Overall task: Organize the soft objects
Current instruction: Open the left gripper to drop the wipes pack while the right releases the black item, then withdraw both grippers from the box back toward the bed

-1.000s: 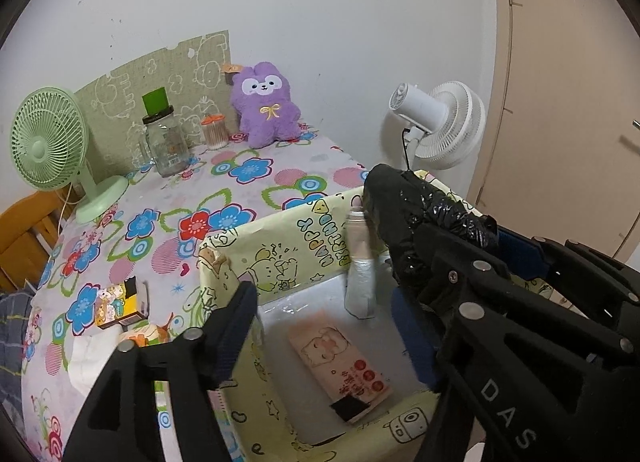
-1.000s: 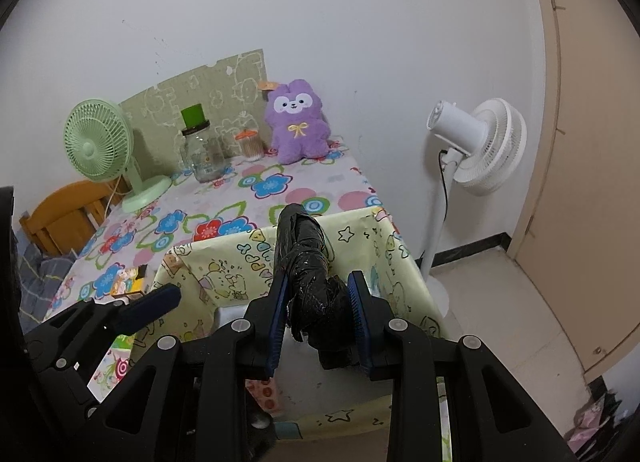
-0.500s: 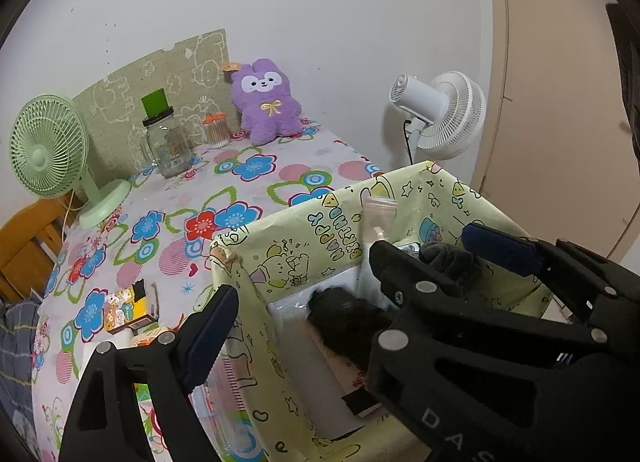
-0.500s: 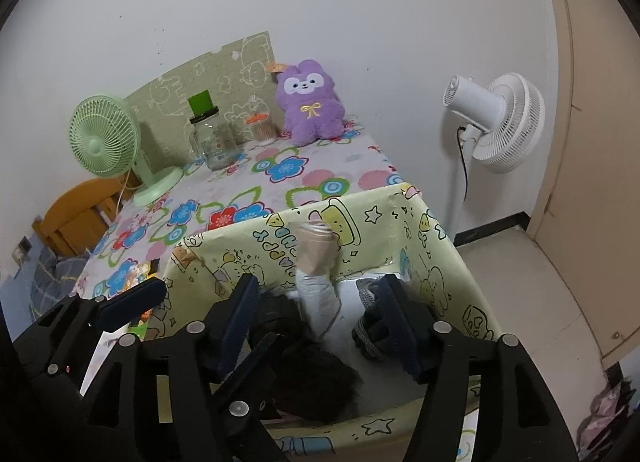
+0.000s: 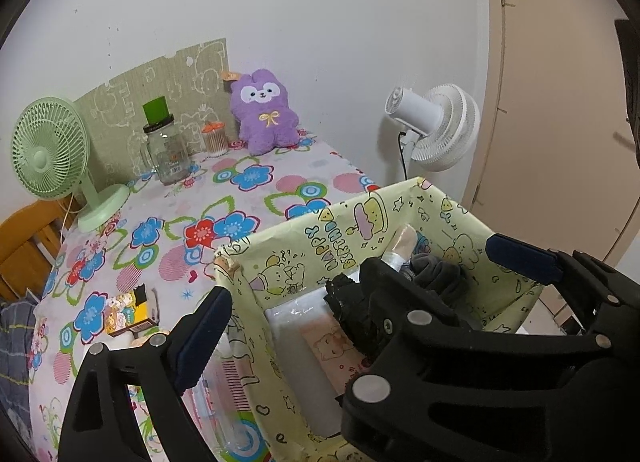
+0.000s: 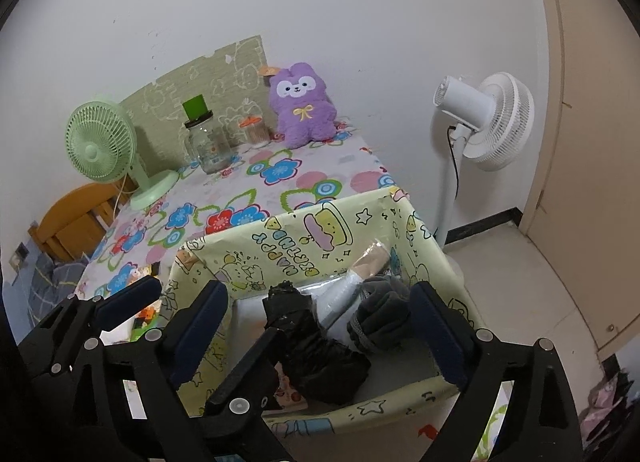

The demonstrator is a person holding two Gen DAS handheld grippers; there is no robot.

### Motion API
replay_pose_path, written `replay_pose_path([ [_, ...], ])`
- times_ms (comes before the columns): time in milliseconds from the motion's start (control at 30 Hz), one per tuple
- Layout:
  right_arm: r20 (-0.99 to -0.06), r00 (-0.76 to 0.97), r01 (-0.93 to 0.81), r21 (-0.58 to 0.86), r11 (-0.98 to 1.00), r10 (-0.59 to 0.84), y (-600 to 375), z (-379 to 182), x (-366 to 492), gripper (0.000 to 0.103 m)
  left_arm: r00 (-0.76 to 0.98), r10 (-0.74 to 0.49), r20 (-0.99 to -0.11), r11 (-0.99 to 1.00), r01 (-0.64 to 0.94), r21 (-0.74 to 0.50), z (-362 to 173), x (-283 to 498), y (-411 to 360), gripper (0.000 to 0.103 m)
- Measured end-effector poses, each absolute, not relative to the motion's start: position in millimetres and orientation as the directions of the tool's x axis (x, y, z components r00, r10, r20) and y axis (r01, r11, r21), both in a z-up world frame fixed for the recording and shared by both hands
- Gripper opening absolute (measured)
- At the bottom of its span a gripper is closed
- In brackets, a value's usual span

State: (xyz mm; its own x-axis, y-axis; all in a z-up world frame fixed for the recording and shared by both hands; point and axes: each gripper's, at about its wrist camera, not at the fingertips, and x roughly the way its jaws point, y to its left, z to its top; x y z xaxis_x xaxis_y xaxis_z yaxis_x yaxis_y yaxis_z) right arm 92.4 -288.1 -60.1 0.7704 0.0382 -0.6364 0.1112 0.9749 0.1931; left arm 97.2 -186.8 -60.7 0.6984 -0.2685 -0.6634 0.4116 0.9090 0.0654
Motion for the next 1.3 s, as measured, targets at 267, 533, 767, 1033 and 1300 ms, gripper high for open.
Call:
replay_pose_path([
  [267,-0.601,0.799,0.119,0.164,0.979,0.004,-278,-41,79,0.097,0.723,-0.280,-0.631,0.909,0.410,0.067,-46,86,-178,0.097],
  [533,-0.563,0.826,0.115,0.132,0.985,-0.021,-263,-22,68,0.099,0.747,-0.300,-0.593,0.910,0.410,0.057,-29,73,-162,0.098],
  [767,-0.536,0.844,0.110,0.109,0.988,-0.035,-250,-9,58,0.100,0.766,-0.309,-0.564,0.913,0.406,0.051,-18,66,-150,0.098],
  [1033,-0.500,0.865,0.100,0.085,0.991,-0.044,-229,5,49,0.103,0.790,-0.309,-0.529,0.918,0.393,0.050,-8,56,-130,0.098],
  [1300,-0.481,0.876,0.073,0.083,0.994,-0.024,-204,7,46,0.103,0.808,-0.290,-0.514,0.929,0.367,0.053,-6,51,-105,0.098],
])
